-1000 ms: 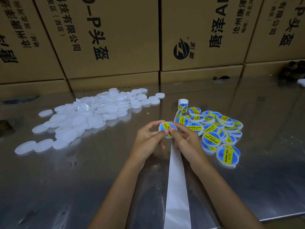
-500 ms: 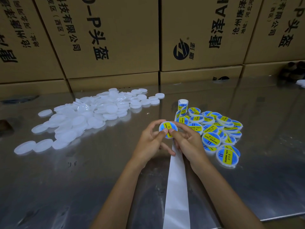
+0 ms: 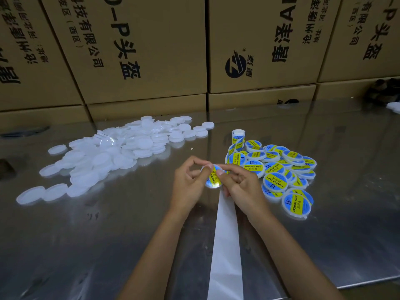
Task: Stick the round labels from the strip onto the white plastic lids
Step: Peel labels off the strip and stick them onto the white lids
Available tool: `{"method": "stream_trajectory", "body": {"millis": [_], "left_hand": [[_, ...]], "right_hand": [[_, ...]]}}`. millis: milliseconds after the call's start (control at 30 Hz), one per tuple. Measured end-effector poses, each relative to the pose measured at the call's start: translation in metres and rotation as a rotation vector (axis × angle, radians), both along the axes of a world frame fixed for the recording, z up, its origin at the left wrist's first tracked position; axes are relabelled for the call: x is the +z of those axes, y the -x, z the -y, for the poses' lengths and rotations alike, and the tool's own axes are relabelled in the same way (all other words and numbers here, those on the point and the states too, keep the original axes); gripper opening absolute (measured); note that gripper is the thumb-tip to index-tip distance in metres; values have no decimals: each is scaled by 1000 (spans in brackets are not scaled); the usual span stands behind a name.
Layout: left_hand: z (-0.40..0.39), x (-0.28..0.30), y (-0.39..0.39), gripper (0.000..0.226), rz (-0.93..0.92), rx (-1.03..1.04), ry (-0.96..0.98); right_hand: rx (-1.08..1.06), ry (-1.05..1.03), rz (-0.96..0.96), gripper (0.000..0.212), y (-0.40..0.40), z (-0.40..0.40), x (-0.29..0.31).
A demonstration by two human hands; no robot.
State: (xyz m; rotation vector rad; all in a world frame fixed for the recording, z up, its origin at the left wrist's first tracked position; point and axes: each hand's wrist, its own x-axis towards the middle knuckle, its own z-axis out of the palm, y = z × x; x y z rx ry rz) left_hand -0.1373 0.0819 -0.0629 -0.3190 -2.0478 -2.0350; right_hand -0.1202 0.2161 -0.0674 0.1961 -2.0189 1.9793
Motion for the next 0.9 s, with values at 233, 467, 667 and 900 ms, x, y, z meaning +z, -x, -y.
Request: {"method": "stream_trajectory", "body": {"millis": [233,467,667,900], "left_hand": [[-4,1,1,13,77,5,-54],[-4,5,-2,31,202,-17,-10],[-1,0,2,24,220,37,5],[6,-17,16,32,170,267,135]], "right_hand": [[-91,-6,14,16,5,-3,-7],[-398,229,101,32,12,-23,-2],[-456,295,207,73,16,-31,0],[-434,-204,40,33,11,-15,-7]]}}
